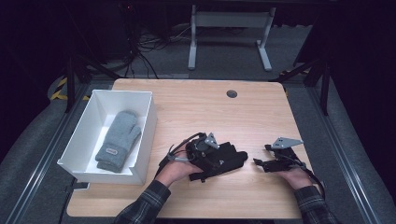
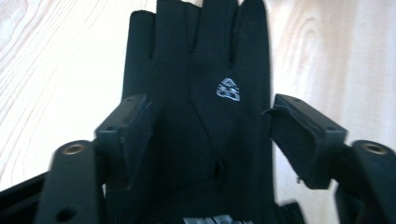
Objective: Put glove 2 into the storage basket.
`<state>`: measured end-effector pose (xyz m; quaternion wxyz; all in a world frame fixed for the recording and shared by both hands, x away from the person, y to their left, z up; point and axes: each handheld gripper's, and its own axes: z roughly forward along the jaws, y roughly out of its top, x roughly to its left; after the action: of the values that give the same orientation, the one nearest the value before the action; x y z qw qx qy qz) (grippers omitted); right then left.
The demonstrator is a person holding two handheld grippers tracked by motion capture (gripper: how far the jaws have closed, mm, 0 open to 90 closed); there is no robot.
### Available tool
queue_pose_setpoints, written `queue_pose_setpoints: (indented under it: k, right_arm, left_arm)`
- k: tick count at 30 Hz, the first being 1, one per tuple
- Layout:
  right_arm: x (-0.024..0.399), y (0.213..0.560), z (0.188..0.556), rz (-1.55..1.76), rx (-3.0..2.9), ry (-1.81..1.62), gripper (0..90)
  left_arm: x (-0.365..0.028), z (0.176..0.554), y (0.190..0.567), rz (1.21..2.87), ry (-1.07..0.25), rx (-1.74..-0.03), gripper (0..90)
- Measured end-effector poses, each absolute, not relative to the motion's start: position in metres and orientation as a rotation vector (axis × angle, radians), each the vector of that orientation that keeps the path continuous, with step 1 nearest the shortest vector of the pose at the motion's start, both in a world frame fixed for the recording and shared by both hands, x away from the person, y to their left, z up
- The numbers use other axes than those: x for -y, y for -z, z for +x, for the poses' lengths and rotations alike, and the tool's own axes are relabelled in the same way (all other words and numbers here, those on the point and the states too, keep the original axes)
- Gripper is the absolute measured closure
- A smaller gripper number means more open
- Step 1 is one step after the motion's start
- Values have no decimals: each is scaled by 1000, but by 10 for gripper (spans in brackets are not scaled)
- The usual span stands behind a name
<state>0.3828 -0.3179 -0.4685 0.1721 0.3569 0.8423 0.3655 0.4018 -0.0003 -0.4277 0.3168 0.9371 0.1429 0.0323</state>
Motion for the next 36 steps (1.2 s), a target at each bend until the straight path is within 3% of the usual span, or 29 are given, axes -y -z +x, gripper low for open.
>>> queue_pose_setpoints:
  k: [8, 16, 28, 36]
  right_arm:
    - [318, 468, 383, 1013, -2390, -1036, 197]
    - [318, 468, 382, 1013, -2390, -1036, 199]
    - [318, 468, 383, 1010, -2390, -1036, 200]
    - [318, 468, 382, 1010, -2389, -1034, 203]
  left_arm:
    - [11, 408, 443, 2517, -112, -360, 170]
    - [11, 408, 452, 2504, -126, -361, 151]
    - [11, 404, 447, 2530, -142, -348, 489]
    - [14, 400, 443, 2561, -141, -342, 653]
